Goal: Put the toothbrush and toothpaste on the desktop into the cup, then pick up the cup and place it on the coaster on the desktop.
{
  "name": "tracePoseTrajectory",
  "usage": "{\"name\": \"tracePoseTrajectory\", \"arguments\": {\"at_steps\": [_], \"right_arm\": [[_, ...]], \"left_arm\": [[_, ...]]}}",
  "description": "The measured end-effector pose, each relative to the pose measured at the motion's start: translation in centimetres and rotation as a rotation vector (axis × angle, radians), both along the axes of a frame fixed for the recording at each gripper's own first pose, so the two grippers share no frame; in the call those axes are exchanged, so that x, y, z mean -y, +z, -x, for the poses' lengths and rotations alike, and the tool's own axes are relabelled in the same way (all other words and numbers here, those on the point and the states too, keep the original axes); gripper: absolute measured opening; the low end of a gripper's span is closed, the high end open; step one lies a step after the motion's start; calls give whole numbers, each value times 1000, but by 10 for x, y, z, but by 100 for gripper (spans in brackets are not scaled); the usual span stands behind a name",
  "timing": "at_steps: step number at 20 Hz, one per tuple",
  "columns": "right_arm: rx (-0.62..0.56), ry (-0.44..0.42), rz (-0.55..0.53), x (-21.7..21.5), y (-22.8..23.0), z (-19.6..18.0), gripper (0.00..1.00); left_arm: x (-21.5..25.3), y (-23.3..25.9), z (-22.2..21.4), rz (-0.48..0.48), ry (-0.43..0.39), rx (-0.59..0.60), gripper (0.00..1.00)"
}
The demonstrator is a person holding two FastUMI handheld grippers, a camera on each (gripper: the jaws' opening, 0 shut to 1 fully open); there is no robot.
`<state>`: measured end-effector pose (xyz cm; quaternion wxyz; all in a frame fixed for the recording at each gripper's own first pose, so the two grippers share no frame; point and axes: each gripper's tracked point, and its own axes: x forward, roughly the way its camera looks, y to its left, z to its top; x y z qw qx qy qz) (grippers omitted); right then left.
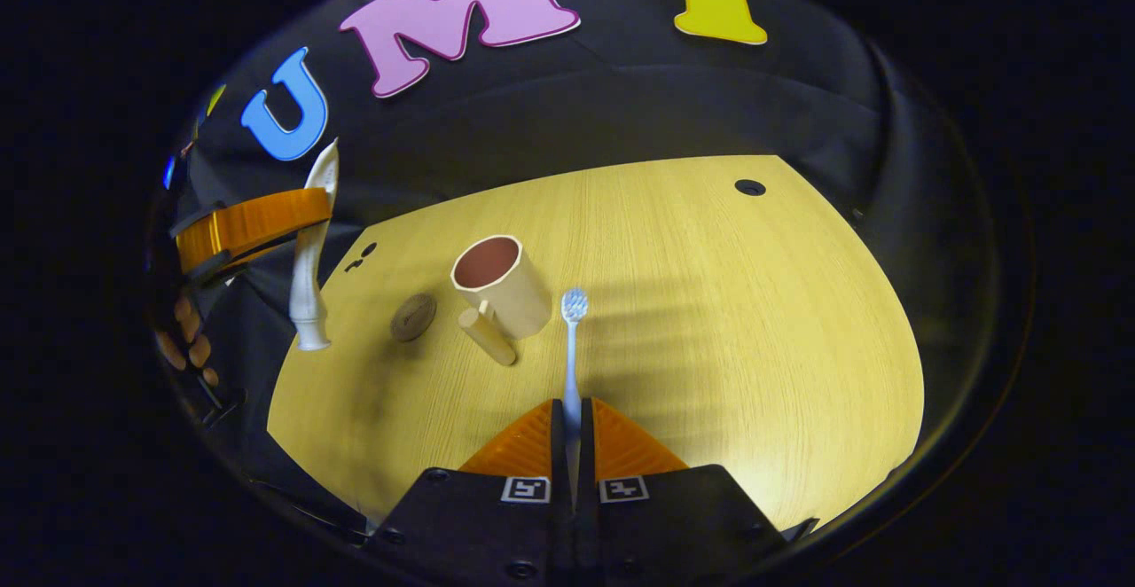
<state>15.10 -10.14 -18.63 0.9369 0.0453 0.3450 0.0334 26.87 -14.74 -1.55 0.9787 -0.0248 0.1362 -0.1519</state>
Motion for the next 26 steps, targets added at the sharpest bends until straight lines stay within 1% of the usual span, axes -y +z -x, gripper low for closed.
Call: {"name": "tracePoseTrajectory", "arguments": {"at_steps": [1, 2, 4, 5, 8, 11, 12, 15, 17, 21, 23, 25, 26], "right_arm": [[3, -9, -9, 2, -1, -1, 5], [-1, -22, -14, 7, -2, -3, 5], [-18, -27, -9, 16, -6, -2, 5], [-25, -25, -3, 18, -9, -3, 6], [-42, -18, 2, 23, -13, -1, 5], [-46, -1, 40, 30, -23, -4, 5], [-58, 4, 47, 31, -27, -2, 5], [-75, 9, 45, 32, -35, -2, 5], [-85, 16, 51, 33, -41, -2, 6], [-89, 9, 36, 30, -46, -3, 5], [-92, 16, 35, 27, -48, -5, 5], [-90, 27, 47, 23, -51, -5, 5], [-89, 29, 48, 21, -51, -5, 5]], "left_arm": [[7, 1, -10, 2, -12, 12, 24], [14, 4, -19, 5, -26, 28, 29], [27, 9, -37, 10, -54, 56, 19], [33, 10, -48, 14, -68, 71, 24], [48, 16, -76, 23, -107, 105, 24], [67, 15, -92, 102, -175, 130, 24], [69, 14, -97, 103, -187, 142, 24], [76, 3, -110, 54, -235, 188, 24], [79, -12, -112, 60, -263, 182, 24], [76, -44, -117, 29, -268, 186, 24], [68, -57, -114, 22, -253, 186, 25], [61, -65, -112, 23, -240, 193, 27], [59, -67, -112, 20, -236, 195, 30]]}}
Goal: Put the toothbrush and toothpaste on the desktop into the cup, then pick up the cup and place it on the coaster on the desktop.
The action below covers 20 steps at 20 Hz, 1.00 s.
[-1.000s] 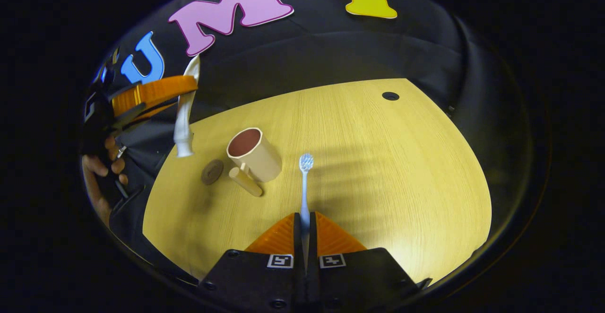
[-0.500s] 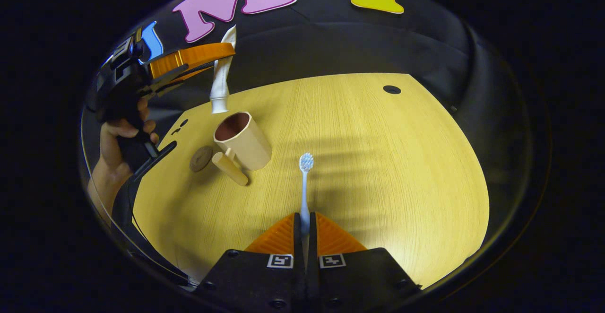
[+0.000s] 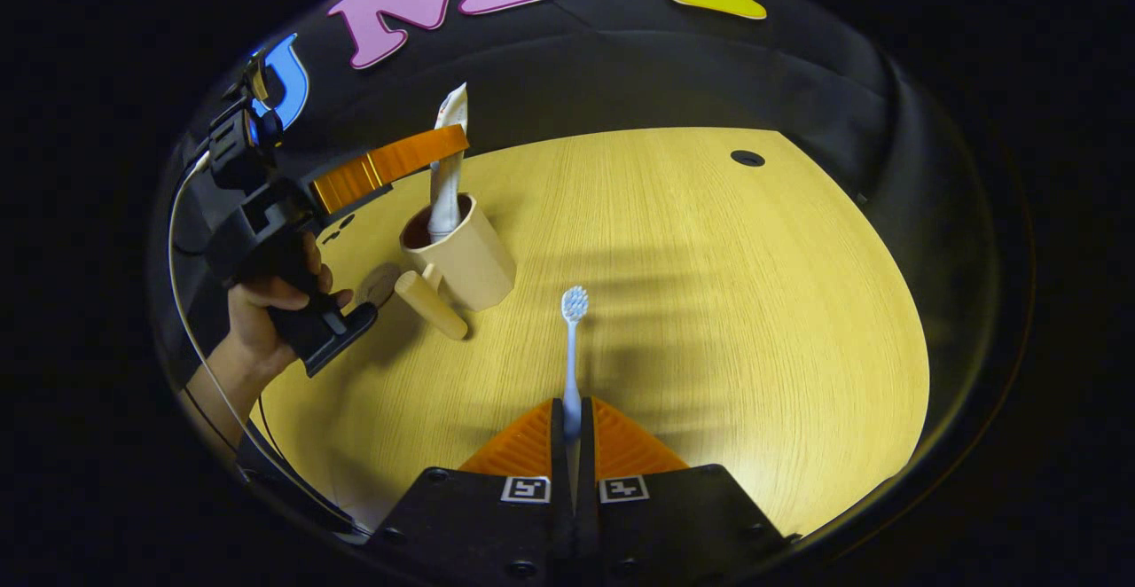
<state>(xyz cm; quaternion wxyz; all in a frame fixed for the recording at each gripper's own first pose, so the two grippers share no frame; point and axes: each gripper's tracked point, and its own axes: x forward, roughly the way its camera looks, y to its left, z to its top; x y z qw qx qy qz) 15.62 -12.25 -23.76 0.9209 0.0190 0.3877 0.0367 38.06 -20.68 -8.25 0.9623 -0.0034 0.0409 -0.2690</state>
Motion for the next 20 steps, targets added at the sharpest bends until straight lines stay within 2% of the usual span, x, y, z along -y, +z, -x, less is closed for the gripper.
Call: {"name": "tracePoseTrajectory", "arguments": {"at_steps": [1, 2, 3, 5, 8, 10, 13, 20], "right_arm": [[3, 1, -5, -3, 0, 0, 5], [5, 1, -6, -5, 1, 0, 5], [8, 3, -7, -6, 4, -1, 5], [18, 11, -1, -10, 4, -4, 5], [43, 10, -10, -11, 10, -3, 5], [61, 6, -24, -13, 18, -7, 5], [99, 12, -31, -16, 35, -16, 5], [226, 42, -63, -34, 92, -52, 5]], "left_arm": [[-2, -6, 1, -6, 1, -5, 25], [-3, -10, 2, -19, 2, -10, 31], [-4, -16, 2, -32, 2, -16, 33], [-6, -22, 9, -48, -2, -31, 49], [-15, -13, 24, -61, 39, -6, 100], [-21, 4, 33, -73, 71, 31, 99], [-28, 25, 57, -42, 88, 53, 98], [-66, 56, 117, -3, 189, 48, 97]]}}
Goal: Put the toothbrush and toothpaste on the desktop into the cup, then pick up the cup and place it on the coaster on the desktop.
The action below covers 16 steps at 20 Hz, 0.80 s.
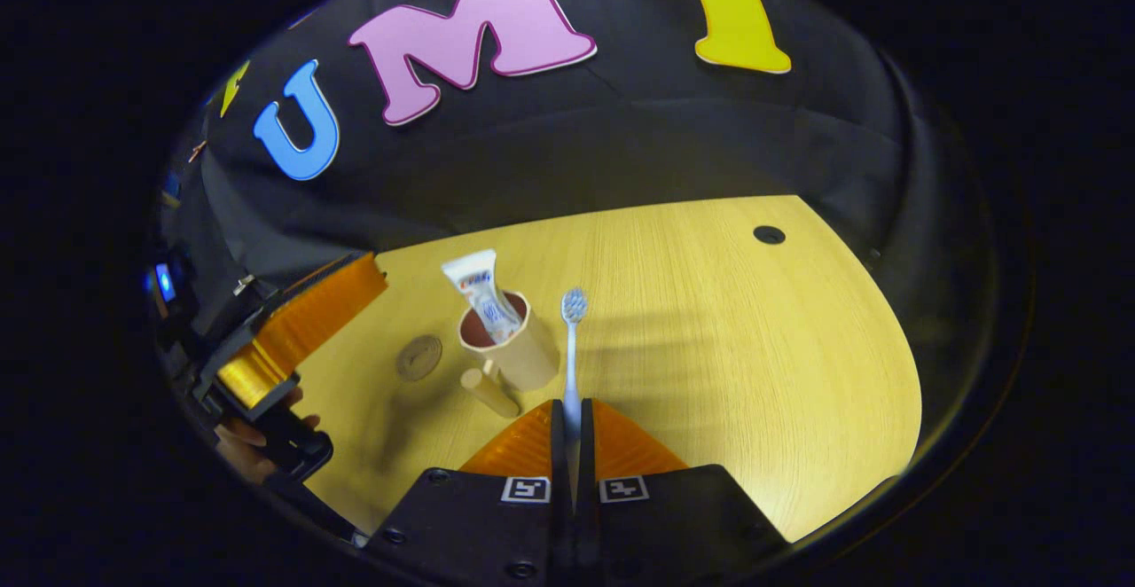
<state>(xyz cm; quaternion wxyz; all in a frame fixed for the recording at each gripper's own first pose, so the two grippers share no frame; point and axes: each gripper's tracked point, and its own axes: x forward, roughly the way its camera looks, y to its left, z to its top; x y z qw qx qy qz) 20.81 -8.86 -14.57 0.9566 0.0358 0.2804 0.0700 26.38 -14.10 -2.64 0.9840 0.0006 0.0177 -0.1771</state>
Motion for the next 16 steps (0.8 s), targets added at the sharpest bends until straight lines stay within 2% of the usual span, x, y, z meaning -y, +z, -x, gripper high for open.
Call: {"name": "tracePoseTrajectory", "arguments": {"at_steps": [7, 11, 16], "right_arm": [[167, 42, -86, -38, 52, -42, 5], [297, 37, -123, -49, 71, -67, 5], [400, 6, -177, -61, 77, -89, 5]], "left_arm": [[-31, 6, 51, 80, 101, -38, 98], [-36, -5, 73, 183, 114, -96, 98], [-46, -19, 89, 167, 141, -118, 97]]}}
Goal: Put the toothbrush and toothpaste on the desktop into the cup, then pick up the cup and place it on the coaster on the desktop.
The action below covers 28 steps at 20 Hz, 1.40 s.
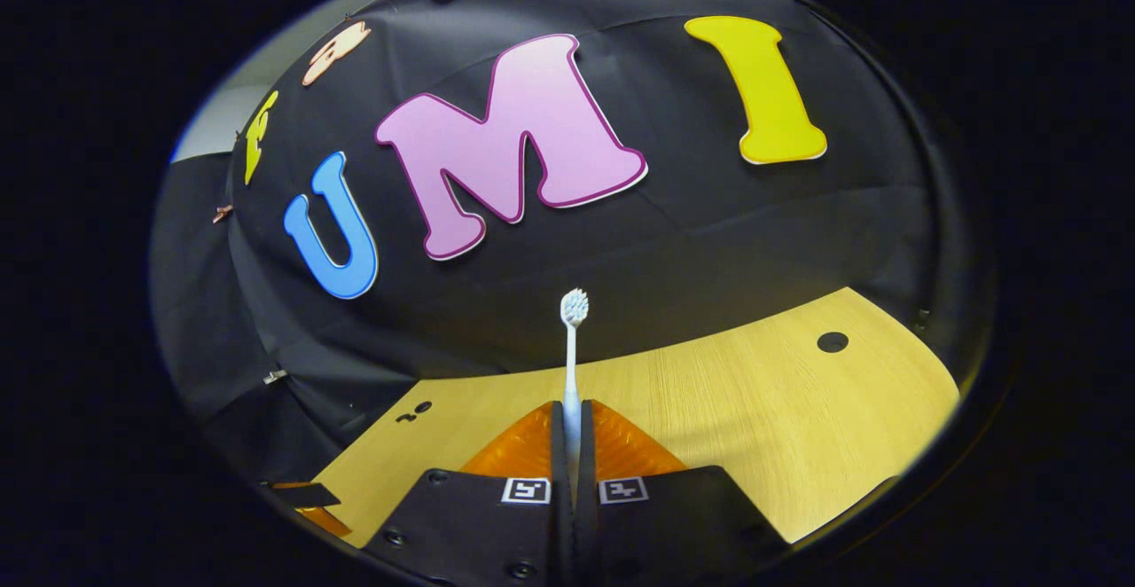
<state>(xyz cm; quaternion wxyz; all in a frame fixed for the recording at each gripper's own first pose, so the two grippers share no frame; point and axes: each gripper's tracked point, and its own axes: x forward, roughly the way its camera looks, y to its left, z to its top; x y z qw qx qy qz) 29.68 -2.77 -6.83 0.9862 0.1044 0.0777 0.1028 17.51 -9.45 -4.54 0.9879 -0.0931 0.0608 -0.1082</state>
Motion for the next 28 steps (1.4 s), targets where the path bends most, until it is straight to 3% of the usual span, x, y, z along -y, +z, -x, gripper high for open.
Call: {"name": "tracePoseTrajectory", "arguments": {"at_steps": [11, 18, 22, 23, 24, 26, 28], "right_arm": [[123, -52, -13, -6, -26, -35, 5], [259, -83, 71, -11, -30, -21, 8], [247, -53, 86, -17, -39, -6, 13], [247, -53, 95, -17, -38, -4, 27], [249, -57, 99, -13, -37, 0, 30], [248, -56, 86, -11, -30, 6, 79], [236, -77, 66, -1, -25, 9, 71]], "left_arm": [[-19, -18, 1, 21, 22, -39, 97], [-9, -31, -8, 6, -2, -61, 98], [-1, -39, -10, 5, -20, -74, 98], [1, -41, -10, 5, -22, -77, 98], [3, -41, -11, 3, -26, -80, 98], [6, -40, -9, 2, -29, -78, 98], [8, -36, -8, 10, -28, -74, 98]]}}
